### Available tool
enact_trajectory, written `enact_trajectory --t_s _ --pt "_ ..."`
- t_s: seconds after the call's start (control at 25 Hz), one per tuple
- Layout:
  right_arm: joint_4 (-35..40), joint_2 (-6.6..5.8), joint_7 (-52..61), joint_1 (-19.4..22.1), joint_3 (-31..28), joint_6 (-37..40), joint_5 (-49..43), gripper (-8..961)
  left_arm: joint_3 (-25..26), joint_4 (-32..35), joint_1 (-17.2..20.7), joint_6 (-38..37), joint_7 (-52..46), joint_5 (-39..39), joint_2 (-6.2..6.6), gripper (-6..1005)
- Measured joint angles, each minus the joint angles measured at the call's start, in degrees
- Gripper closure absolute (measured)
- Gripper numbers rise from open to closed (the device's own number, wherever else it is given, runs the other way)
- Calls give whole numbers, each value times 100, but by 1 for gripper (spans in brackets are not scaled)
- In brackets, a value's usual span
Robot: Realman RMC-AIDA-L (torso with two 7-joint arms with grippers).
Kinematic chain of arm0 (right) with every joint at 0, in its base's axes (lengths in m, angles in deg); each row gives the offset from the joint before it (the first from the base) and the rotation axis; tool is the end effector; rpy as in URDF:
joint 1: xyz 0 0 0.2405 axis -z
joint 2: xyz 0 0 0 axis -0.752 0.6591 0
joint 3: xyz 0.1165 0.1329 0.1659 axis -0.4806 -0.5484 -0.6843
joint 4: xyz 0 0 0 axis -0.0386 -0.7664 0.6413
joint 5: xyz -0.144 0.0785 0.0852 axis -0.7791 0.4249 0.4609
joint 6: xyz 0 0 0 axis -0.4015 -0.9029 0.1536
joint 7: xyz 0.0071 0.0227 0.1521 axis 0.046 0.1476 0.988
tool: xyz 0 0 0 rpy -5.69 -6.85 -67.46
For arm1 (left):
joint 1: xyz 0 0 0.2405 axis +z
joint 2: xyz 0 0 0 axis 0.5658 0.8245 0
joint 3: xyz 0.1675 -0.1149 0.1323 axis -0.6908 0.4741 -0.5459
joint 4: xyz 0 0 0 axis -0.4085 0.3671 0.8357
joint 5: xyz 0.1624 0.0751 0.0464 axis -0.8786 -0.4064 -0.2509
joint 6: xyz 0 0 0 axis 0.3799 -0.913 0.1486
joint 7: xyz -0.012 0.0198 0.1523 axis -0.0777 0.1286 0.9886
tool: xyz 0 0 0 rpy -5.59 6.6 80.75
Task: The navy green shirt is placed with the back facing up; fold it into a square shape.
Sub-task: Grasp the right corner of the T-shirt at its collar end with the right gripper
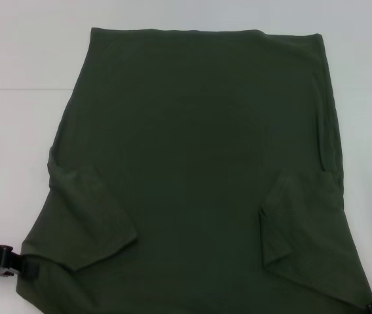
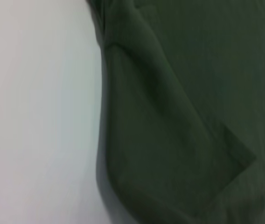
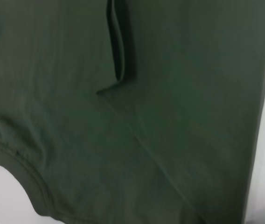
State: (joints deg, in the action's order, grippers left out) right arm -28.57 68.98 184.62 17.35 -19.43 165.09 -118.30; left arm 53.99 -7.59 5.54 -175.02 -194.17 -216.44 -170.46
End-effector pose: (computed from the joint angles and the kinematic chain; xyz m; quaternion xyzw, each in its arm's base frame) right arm 0.2951 0.2605 0.0312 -0.7627 0.6371 -0.1077 0.0289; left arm -0.3115 0.2734 0.0523 -0.7535 -0.6509 -0.0184 0.0903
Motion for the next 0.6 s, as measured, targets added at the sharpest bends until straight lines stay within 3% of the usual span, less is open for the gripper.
enact_trajectory --t_s 0.6 --pt "-37 218 -3 -197 158 -17 3 212 0 0 12 0 6 0 -8 974"
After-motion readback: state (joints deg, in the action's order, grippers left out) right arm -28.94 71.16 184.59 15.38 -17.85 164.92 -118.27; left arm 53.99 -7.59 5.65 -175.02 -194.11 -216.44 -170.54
